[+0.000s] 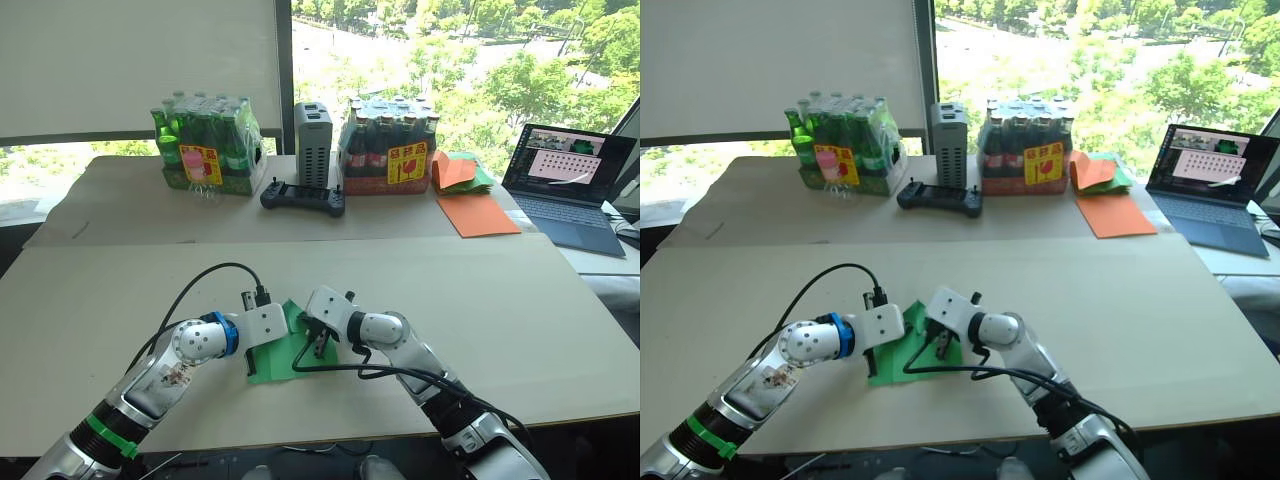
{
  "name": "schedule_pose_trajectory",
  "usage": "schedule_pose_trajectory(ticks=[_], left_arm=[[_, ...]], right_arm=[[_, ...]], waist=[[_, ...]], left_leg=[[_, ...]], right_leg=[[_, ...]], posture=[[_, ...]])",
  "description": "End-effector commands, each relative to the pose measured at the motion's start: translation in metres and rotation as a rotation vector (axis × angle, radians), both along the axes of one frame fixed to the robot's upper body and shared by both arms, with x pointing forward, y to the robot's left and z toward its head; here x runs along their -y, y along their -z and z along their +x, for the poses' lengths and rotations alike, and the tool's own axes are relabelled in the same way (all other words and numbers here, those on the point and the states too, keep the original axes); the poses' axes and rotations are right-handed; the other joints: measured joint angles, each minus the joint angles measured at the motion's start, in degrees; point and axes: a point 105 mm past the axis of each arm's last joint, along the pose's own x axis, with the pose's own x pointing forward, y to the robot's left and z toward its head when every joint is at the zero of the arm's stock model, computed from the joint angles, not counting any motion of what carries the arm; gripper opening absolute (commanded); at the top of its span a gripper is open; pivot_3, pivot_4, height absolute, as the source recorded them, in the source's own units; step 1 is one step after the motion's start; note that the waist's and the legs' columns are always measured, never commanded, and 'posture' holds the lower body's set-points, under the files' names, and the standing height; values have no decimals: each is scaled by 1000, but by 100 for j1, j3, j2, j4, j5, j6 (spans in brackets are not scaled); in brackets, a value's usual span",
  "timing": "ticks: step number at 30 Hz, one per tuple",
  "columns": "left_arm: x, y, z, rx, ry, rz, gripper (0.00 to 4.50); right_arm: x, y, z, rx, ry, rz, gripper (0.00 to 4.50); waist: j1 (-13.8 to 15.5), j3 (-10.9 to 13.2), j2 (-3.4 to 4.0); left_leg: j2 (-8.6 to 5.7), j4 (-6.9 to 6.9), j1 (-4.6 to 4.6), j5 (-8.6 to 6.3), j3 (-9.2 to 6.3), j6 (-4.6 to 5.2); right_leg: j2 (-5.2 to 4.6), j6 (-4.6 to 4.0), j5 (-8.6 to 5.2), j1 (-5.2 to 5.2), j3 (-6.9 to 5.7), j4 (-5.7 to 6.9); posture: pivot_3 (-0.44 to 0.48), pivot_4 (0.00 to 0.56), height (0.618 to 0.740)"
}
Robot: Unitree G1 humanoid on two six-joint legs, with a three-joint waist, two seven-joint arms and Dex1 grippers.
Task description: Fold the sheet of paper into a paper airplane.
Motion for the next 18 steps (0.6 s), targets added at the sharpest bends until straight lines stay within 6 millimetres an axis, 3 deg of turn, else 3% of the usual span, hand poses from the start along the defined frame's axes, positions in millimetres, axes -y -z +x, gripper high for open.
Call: schedule_pose_trajectory(ticks=[1, 18], left_arm=[[-5, 3, 6, 14, -27, 5, 18], [-5, 9, 11, 0, -44, -25, 18]], right_arm=[[-1, 5, -1, -38, 8, 20, 0], [-12, -30, 9, -60, 68, 283, 0]], waist=[[3, 0, 0], [26, 1, 1]], left_leg=[[0, 0, 0, 0, 0, 0], [-1, 0, -2, 0, -1, 0]], right_leg=[[0, 0, 0, 0, 0, 1], [-2, 0, 1, 0, -1, 5]], posture=[[0, 150, 727], [0, 150, 727]])
